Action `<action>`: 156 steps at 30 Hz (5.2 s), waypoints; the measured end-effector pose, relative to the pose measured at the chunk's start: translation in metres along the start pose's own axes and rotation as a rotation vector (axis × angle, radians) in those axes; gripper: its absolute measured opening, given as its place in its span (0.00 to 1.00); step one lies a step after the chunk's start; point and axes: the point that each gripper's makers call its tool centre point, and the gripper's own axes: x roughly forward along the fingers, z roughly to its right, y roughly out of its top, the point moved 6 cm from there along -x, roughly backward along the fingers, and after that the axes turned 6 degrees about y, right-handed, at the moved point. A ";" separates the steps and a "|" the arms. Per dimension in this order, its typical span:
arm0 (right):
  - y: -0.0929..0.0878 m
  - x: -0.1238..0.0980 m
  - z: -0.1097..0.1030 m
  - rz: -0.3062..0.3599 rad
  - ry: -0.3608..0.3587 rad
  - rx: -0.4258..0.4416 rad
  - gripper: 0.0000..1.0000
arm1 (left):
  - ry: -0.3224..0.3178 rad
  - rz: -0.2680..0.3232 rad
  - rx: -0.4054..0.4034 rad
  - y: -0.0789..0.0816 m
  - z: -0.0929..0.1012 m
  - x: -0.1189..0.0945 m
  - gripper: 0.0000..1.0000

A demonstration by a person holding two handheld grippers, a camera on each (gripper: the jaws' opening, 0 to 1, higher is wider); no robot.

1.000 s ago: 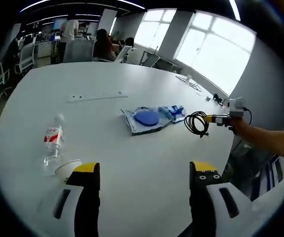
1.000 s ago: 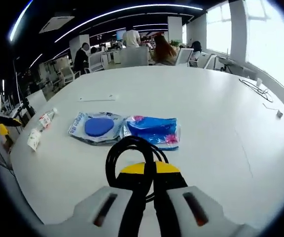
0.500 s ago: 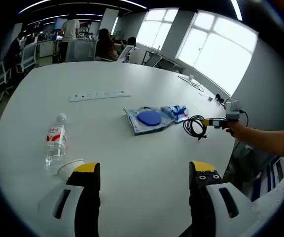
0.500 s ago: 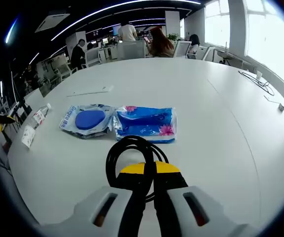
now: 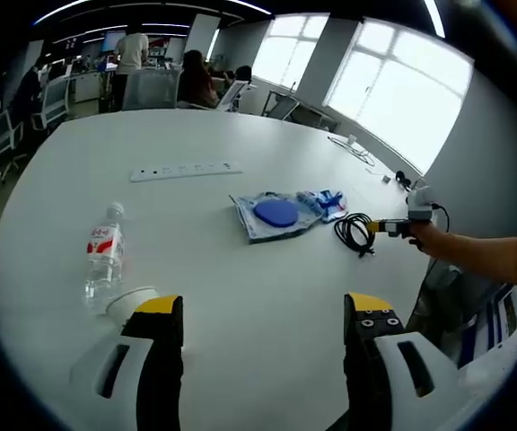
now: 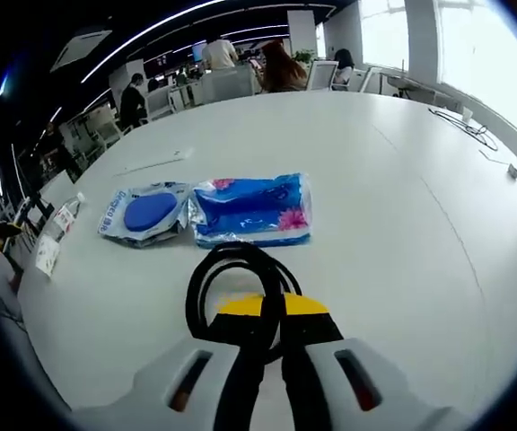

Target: Arrange the tabletop items into an orderly group along one side of the table until the central work area is clear of visible clutter.

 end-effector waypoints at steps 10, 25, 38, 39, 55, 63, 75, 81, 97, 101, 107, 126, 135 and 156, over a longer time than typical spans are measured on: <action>-0.001 0.003 0.000 0.006 -0.024 -0.021 0.07 | 0.001 0.001 -0.001 -0.001 0.000 0.000 0.74; 0.007 -0.009 -0.001 0.060 -0.043 -0.005 0.30 | 0.009 0.009 -0.010 -0.004 -0.004 -0.005 0.75; 0.028 -0.028 -0.018 0.105 0.007 -0.061 0.45 | 0.001 0.027 -0.007 -0.003 -0.006 -0.015 0.78; 0.031 -0.029 -0.022 0.108 0.018 -0.064 0.47 | 0.001 0.032 -0.008 -0.003 -0.007 -0.017 0.78; 0.069 -0.032 -0.082 0.154 0.161 -0.159 0.54 | 0.023 0.080 -0.023 -0.001 -0.023 -0.041 0.79; 0.082 -0.027 -0.121 0.161 0.240 -0.214 0.57 | 0.042 0.108 -0.034 -0.002 -0.033 -0.058 0.79; 0.090 -0.018 -0.181 0.132 0.368 -0.317 0.58 | 0.072 0.137 -0.056 -0.013 -0.050 -0.086 0.80; 0.097 -0.015 -0.214 0.127 0.436 -0.378 0.58 | 0.085 0.148 -0.070 -0.021 -0.057 -0.101 0.80; 0.103 -0.006 -0.306 0.071 0.653 -0.569 0.59 | 0.111 0.174 -0.099 -0.036 -0.081 -0.135 0.81; 0.100 -0.001 -0.338 0.028 0.744 -0.636 0.60 | 0.114 0.176 -0.110 -0.042 -0.087 -0.143 0.81; 0.097 0.011 -0.371 -0.022 0.815 -0.705 0.60 | 0.125 0.181 -0.126 -0.049 -0.095 -0.153 0.81; 0.069 0.064 -0.452 -0.236 1.036 -0.921 0.57 | 0.161 0.186 -0.205 -0.080 -0.128 -0.173 0.81; 0.055 0.093 -0.467 -0.379 1.109 -1.004 0.53 | 0.176 0.191 -0.239 -0.092 -0.135 -0.176 0.81; 0.032 0.141 -0.490 -0.645 1.253 -1.063 0.34 | 0.185 0.183 -0.304 -0.116 -0.152 -0.169 0.81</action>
